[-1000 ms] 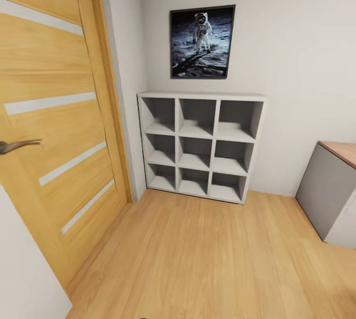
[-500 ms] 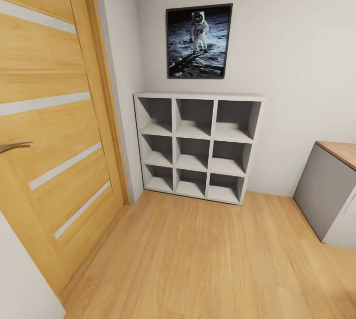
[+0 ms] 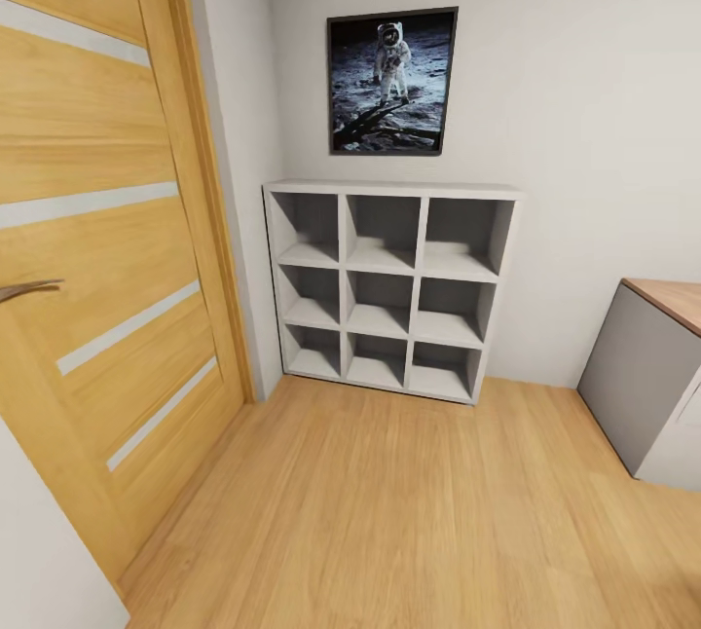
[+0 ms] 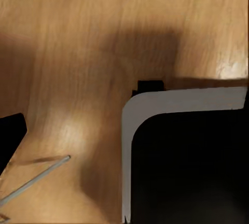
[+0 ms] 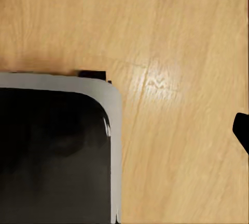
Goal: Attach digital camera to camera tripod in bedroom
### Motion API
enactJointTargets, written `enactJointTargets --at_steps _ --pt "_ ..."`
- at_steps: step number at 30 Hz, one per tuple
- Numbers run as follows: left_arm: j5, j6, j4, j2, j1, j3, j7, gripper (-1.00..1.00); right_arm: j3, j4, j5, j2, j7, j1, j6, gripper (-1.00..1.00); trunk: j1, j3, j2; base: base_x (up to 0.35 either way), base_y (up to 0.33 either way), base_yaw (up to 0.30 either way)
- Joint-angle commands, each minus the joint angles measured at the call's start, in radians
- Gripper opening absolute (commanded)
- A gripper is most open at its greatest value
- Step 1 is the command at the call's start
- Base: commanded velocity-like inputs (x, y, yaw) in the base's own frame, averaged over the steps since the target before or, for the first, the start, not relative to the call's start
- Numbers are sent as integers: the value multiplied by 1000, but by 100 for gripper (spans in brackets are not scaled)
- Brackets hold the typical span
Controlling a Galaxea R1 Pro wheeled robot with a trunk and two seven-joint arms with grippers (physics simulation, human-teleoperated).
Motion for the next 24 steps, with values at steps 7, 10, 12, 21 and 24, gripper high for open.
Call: enactJointTargets --at_steps 7,10,12,21,24 --pt "2 7 -141 2 1 2 4 100 -2 -70 0 -1 2 1 -57 100 0 -1 0 0 0 0" --pt "2 13 -210 1 1 4 16 100 -1 -100 -1 -2 4 1 -84 100 0 -1 0 0 0 0" --pt "2 33 -238 1 1 6 33 100 -1 -107 -1 -2 6 1 -99 100 0 -1 0 0 0 0" --pt "2 252 -534 1 -1 8 59 100 -4 -204 1 -3 2 0 -272 100 0 -1 0 0 0 0" --pt "2 276 -584 0 -4 9 59 100 -5 -298 1 -4 -1 -2 -315 100 0 -1 0 0 0 0"
